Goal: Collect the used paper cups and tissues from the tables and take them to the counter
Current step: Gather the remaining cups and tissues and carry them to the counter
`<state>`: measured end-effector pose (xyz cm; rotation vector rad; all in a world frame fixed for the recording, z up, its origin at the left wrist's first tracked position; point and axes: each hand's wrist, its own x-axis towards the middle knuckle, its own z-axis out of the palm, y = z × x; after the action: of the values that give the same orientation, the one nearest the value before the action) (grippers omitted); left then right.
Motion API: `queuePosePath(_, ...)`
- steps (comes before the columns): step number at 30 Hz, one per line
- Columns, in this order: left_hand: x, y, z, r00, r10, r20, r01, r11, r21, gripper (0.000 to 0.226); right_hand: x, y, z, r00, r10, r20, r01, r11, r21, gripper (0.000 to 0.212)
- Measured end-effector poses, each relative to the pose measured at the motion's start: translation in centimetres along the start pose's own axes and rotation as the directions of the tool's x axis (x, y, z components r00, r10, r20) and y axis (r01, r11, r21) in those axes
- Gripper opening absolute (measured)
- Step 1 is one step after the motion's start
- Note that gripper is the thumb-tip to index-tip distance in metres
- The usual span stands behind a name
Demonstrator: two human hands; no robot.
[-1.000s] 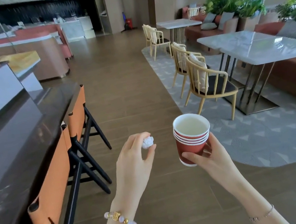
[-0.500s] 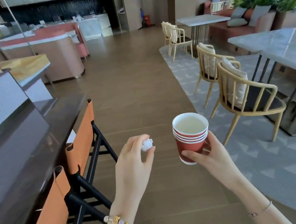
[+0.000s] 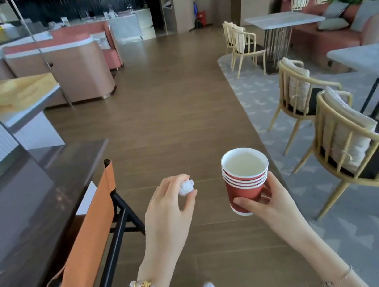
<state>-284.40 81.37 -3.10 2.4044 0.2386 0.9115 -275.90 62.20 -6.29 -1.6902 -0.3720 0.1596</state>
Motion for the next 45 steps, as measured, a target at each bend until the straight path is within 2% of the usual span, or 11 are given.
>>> queuePosePath(13, 27.1, -13.0, 10.7, 0.999, 0.044, -0.015, -0.043, 0.999, 0.011, 0.026, 30.2, 1.1, 6.1, 1.0, -0.022, -0.016, 0.022, 1.0, -0.02, 0.061)
queuePosePath(23, 42.3, -21.5, 18.3, 1.0, 0.013, 0.017, -0.014, 1.0, 0.023, 0.025, 49.8, 3.4, 9.3, 1.0, 0.0, -0.011, 0.0, 1.0, -0.007, 0.057)
queuePosePath(31, 58.9, -29.2, 25.5, 0.999, -0.043, -0.031, 0.046, 0.993, 0.108, 0.024, 71.1, 5.4, 13.7, 0.992, -0.018, 0.124, 0.011, 0.998, 0.059, 0.059)
queuePosePath(35, 67.1, -32.5, 28.0, 0.997, -0.021, -0.079, 0.032, 0.99, 0.137, 0.025, 81.0, 5.1, 15.4, 0.983, -0.037, 0.182, 0.027, 0.998, 0.058, 0.059)
queuePosePath(45, 81.9, -41.9, 33.3, 0.988, -0.079, -0.131, 0.099, 0.982, 0.159, 0.023, 99.5, 6.5, 20.0, 0.976, -0.025, 0.217, 0.019, 0.999, 0.032, 0.062)
